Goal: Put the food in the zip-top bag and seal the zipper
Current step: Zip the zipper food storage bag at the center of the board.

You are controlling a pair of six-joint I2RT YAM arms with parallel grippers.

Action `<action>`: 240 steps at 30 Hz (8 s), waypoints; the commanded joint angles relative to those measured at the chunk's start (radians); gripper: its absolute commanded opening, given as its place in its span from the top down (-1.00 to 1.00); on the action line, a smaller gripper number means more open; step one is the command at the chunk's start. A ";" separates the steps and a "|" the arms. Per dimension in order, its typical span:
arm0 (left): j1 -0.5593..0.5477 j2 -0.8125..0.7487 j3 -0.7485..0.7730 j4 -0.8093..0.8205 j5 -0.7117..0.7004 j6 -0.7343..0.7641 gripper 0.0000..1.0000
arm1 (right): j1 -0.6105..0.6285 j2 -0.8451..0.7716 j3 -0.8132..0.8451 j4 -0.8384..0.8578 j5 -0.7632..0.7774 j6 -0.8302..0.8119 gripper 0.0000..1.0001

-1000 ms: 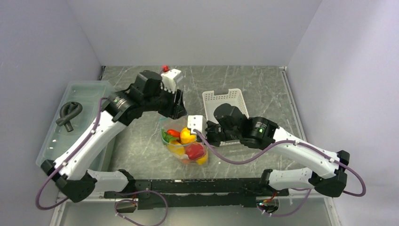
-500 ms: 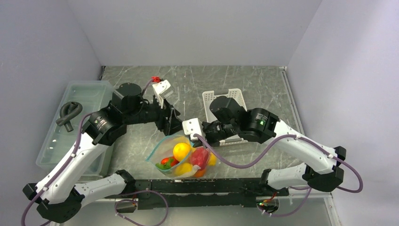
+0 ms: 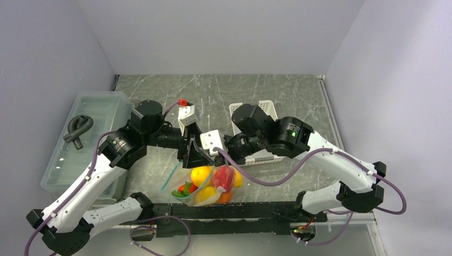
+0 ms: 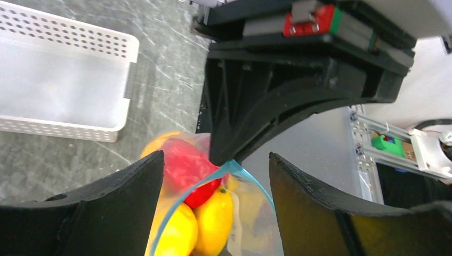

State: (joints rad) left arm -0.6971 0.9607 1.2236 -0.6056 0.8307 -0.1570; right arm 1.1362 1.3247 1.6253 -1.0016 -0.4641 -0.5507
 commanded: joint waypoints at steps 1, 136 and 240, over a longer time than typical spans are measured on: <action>-0.004 -0.022 -0.015 0.048 0.124 0.023 -0.53 | 0.005 0.014 0.100 0.020 0.033 0.043 1.00; -0.003 -0.095 0.043 -0.164 0.201 0.134 0.96 | 0.005 -0.206 -0.240 0.484 -0.136 0.319 1.00; -0.003 -0.123 0.007 0.005 0.006 0.043 0.55 | 0.005 -0.173 -0.155 0.400 0.009 0.579 1.00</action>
State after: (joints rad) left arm -0.7017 0.8261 1.2018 -0.5724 0.8551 -0.0990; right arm 1.1458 1.1656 1.4448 -0.6567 -0.4252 0.0372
